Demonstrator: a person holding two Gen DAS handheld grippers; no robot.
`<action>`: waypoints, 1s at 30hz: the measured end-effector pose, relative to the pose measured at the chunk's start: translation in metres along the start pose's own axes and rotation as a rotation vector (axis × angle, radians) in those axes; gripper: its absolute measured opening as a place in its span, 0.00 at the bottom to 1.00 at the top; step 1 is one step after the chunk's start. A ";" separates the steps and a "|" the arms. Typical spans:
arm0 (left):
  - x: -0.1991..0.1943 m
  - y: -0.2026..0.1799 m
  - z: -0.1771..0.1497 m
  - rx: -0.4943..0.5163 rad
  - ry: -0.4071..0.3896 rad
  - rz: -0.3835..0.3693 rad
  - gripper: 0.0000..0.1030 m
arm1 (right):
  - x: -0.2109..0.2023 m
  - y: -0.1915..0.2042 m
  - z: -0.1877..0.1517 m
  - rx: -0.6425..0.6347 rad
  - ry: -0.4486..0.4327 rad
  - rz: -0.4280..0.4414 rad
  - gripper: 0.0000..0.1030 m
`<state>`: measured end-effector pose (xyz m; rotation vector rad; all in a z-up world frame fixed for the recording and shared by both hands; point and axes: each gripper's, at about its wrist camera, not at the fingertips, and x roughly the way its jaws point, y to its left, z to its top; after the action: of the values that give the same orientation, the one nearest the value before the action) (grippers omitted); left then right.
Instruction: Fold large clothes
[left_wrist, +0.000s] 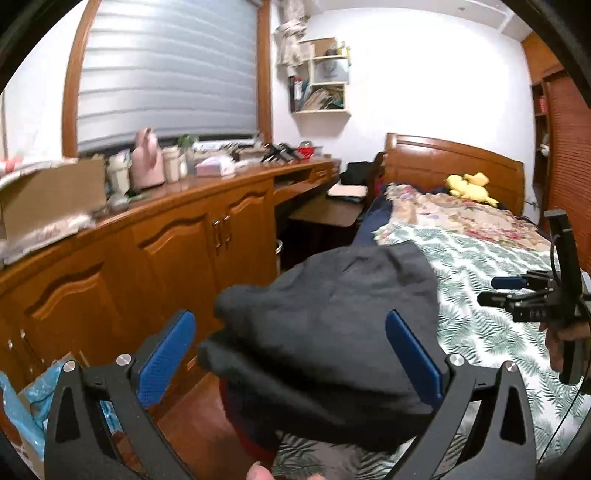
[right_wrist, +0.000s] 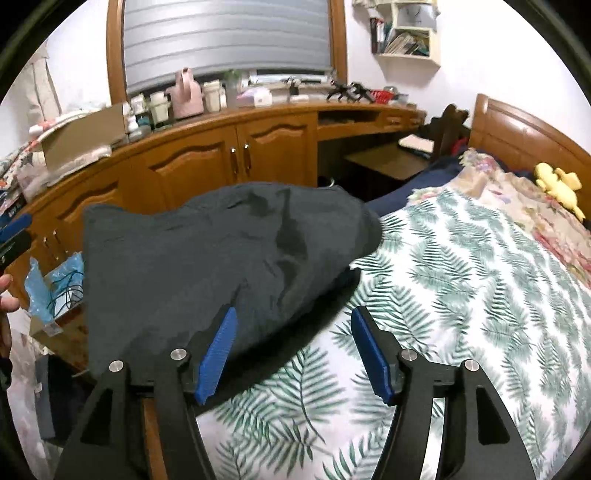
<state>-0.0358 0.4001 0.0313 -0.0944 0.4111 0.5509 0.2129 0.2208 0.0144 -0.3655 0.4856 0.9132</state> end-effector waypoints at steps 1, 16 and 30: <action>-0.004 -0.008 0.002 0.012 -0.008 -0.005 1.00 | -0.009 -0.004 -0.004 -0.001 -0.013 -0.008 0.64; -0.031 -0.171 0.007 0.126 0.005 -0.257 1.00 | -0.164 -0.046 -0.098 0.047 -0.144 -0.108 0.68; -0.069 -0.315 -0.061 0.140 0.088 -0.499 1.00 | -0.292 -0.070 -0.231 0.218 -0.191 -0.336 0.83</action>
<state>0.0550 0.0862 -0.0032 -0.0825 0.4903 0.0259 0.0632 -0.1260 -0.0118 -0.1514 0.3308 0.5560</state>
